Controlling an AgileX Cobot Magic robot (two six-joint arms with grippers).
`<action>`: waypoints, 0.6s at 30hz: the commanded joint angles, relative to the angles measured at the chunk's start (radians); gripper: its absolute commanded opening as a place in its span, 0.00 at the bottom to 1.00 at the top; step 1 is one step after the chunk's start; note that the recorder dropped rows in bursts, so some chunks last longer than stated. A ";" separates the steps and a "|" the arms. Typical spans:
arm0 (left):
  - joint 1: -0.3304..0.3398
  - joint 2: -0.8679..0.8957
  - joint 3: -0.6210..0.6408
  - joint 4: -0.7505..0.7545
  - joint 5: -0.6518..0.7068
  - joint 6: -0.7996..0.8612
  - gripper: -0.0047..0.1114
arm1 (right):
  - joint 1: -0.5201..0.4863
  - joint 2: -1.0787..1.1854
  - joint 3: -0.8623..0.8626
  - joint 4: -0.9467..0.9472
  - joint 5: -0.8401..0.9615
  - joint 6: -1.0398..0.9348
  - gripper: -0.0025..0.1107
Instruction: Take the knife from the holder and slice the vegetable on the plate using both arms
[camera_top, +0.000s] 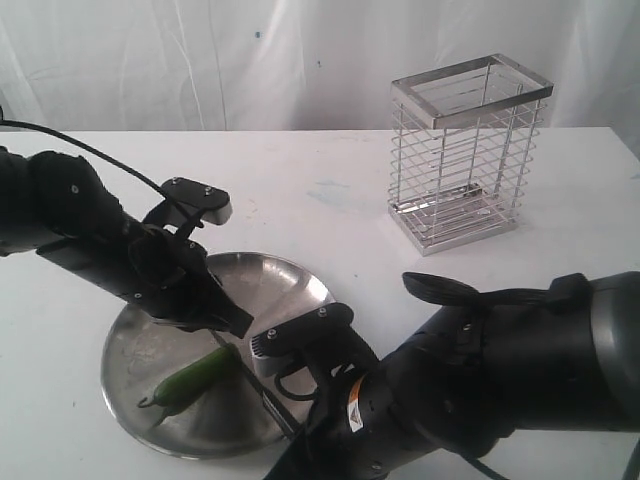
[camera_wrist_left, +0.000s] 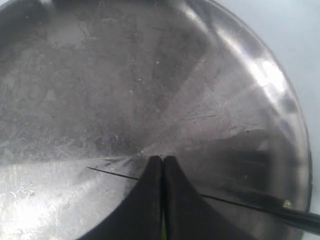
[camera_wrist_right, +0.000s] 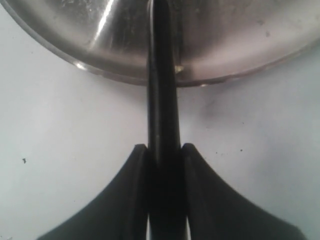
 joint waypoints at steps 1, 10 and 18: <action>0.009 0.057 0.083 0.009 -0.107 -0.006 0.04 | 0.001 0.000 0.001 -0.002 -0.002 0.003 0.02; 0.009 0.018 0.037 0.009 -0.140 -0.001 0.04 | 0.001 0.000 0.001 -0.002 0.007 0.003 0.02; 0.021 -0.020 0.042 0.007 -0.104 -0.003 0.04 | 0.001 0.000 0.001 -0.002 -0.006 0.003 0.02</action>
